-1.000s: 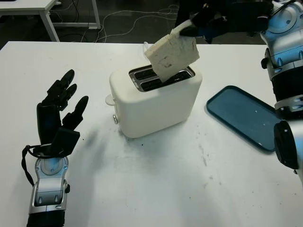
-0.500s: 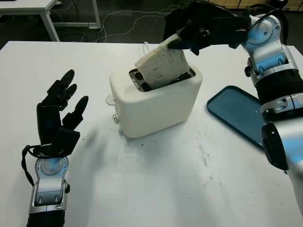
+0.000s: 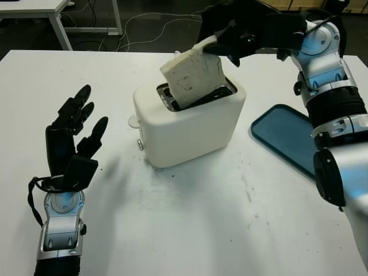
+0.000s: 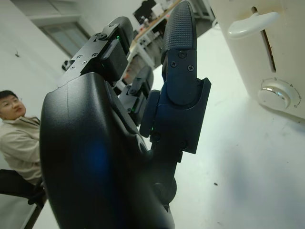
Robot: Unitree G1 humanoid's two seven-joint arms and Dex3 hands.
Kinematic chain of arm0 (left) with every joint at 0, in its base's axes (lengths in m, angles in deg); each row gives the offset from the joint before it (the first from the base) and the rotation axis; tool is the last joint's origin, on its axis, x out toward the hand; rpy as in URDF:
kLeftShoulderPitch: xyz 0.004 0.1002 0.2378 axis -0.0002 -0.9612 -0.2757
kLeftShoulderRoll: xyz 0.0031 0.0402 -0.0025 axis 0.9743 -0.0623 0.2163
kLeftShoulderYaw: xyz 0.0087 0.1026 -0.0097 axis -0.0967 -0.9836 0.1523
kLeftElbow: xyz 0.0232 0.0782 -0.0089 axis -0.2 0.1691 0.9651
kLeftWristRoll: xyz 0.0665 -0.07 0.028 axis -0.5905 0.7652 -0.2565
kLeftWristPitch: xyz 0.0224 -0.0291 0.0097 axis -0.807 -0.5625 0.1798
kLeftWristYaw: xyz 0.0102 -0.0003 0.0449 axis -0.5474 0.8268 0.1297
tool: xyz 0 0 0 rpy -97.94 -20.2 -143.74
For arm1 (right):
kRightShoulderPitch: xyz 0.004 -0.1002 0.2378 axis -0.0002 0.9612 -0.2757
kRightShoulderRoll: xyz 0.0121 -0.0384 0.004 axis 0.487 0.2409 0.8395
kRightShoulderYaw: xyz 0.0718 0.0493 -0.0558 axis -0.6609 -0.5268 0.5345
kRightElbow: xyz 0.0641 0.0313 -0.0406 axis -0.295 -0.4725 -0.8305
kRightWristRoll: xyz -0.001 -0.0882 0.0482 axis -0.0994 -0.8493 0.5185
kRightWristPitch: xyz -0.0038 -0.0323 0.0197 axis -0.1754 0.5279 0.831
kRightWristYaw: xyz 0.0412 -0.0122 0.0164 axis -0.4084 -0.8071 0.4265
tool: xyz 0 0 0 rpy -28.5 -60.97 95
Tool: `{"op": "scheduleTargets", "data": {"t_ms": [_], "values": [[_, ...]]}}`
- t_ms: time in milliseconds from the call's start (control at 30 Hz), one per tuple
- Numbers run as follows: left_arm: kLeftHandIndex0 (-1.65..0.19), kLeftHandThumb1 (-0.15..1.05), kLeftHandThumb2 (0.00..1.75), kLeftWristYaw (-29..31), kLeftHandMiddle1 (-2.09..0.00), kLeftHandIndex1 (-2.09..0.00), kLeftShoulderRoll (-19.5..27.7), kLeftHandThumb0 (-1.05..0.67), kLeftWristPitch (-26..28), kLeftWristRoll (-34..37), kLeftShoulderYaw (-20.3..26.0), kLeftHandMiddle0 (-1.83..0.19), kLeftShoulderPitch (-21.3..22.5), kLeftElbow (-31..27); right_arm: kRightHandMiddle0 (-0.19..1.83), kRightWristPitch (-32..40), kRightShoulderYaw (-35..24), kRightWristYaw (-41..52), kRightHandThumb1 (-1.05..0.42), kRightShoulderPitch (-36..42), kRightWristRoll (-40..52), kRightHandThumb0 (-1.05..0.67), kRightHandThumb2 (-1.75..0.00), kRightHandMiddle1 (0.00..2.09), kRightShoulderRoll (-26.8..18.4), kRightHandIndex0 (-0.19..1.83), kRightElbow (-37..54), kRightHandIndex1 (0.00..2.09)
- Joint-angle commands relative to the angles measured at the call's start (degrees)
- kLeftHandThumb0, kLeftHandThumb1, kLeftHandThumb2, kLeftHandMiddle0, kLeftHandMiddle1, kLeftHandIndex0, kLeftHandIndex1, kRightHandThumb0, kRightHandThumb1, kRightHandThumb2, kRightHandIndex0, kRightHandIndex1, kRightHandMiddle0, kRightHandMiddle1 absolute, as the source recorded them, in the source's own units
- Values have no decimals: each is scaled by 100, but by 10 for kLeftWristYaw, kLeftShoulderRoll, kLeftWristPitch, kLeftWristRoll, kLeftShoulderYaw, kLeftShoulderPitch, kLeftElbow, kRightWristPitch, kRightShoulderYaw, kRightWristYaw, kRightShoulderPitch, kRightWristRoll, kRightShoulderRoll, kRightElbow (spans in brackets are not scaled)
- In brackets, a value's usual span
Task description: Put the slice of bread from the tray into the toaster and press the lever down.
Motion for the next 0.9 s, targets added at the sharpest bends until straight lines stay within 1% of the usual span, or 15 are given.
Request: {"op": "scheduleTargets", "data": {"t_ms": [0,100,267,300,467,533,567,600,667,700,767,833,867], "values": [[-50,92,25,-3,-1,0,2,-70,-10,-4,0,-60,-6,4,85,-9,1,-8,-92,14,-6,-52,-51,175,-10,105,-16,175],[-51,92,25,-7,-1,-1,2,-71,-10,-9,0,-61,-6,4,82,-22,10,-9,-92,29,-19,-48,-51,175,-15,102,-31,175],[-51,92,25,-8,-1,0,2,-70,-6,-11,-1,-61,-7,1,77,-46,38,-22,-92,66,-54,-42,-55,175,-24,100,-29,175],[-51,92,25,-7,-1,0,2,-70,-7,-9,-1,-61,-7,2,77,-40,39,-20,-92,71,-54,-42,-55,175,-22,99,-31,175],[-51,92,24,-8,-1,0,0,-70,-7,-7,-2,-61,-8,4,75,-39,22,-12,-92,92,-26,-48,-58,175,-9,94,-48,175],[-51,92,24,-8,-1,0,1,-70,-8,-6,-2,-61,-8,4,63,-46,23,-30,-92,99,-30,-53,-53,175,-11,84,-40,175],[-51,92,24,-7,-1,0,1,-71,-9,-6,-2,-61,-7,5,53,-51,26,-42,-92,101,-36,-57,-49,163,-14,67,-33,173],[-51,92,25,-6,-1,0,1,-71,-10,-4,-2,-61,-7,5,48,-62,32,-62,-92,105,-50,-61,-42,137,-19,46,-21,164],[-50,92,25,-3,0,0,1,-71,-9,0,-2,-60,-7,5,57,-84,41,-111,-92,113,-75,-67,-34,92,-29,30,2,145],[-50,92,25,-2,0,0,1,-71,-8,1,-1,-60,-7,5,59,-95,44,-140,-92,116,-91,-67,-25,69,-35,19,12,134],[-50,92,24,-3,0,0,2,-71,-8,-1,-1,-60,-8,5,59,-116,48,-193,-92,122,-118,-69,-18,49,-47,12,27,128],[-50,92,25,-4,-1,0,2,-71,-11,-1,-1,-60,-7,7,59,-139,50,-255,-92,127,-149,-68,-12,42,-61,10,41,126],[-50,92,25,-4,-1,0,3,-70,-12,-2,-1,-60,-7,7,60,-149,51,-283,-92,130,-164,-67,-8,38,-69,12,49,121]]}}
